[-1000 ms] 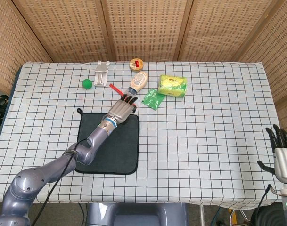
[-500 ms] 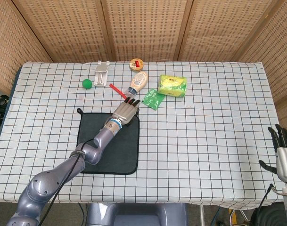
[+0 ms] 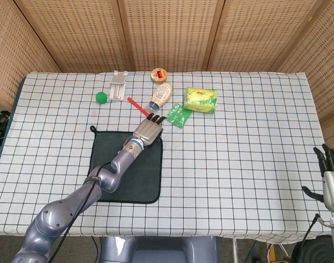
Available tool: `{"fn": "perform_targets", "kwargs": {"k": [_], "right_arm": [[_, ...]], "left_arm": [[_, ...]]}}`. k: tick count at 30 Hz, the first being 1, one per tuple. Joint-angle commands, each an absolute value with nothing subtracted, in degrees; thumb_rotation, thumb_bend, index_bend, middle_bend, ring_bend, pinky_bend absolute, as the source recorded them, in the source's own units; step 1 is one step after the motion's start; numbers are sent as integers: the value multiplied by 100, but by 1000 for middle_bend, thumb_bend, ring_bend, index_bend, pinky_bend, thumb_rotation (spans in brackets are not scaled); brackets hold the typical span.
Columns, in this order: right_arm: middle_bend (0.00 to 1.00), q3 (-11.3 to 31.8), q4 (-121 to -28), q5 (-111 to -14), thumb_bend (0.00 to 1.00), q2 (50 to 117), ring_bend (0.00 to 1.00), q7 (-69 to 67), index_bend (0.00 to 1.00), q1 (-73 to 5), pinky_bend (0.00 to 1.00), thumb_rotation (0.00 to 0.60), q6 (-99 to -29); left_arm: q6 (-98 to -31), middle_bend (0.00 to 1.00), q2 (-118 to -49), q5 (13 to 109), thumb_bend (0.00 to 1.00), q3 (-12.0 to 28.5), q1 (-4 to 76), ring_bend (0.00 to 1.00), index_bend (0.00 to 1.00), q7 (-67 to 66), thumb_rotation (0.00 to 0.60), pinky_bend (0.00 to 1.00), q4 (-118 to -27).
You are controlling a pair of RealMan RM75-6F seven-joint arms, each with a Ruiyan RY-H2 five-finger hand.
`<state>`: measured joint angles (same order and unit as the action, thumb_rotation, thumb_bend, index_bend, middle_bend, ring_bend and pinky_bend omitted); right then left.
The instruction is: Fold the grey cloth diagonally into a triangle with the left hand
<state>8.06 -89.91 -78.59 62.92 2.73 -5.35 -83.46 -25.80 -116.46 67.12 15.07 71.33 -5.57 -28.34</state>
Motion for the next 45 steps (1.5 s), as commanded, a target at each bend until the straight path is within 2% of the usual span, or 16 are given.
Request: {"fn": "perform_targets", "kwargs": {"k": [1,6,21,31,45], "right_arm": [[0,812,-9003,-7863,0,6277,0,254,88,-527,0,600,-8366],[0,803,-9032,-7894,0,6255,0,229,88,-520,0,600,-8382],[0,738,-9185,-8096,0,6216,0,243,89,-516,0,600,-8459],[0,703,-9251,-8179,0,6207,0,260,89,-519,0,600,-8480],[0,690,-9271,-8199,0,6187,0,216,89,-525,0,600,-8466]], "left_arm": [[-2718,0,-11560,6763,486,1507,7104,0,564,-557,600,0,-2963],[-3021,0,-11255,6880,486,1440,6941,0,572,-617,600,0,-3444],[-4414,0,-9723,6861,496,950,5622,0,574,-1407,600,0,-6249],[-4904,0,-9005,6965,498,552,4961,0,574,-1458,600,0,-7432],[-5280,0,-8332,6971,498,91,4335,0,567,-1742,600,0,-8466]]}}
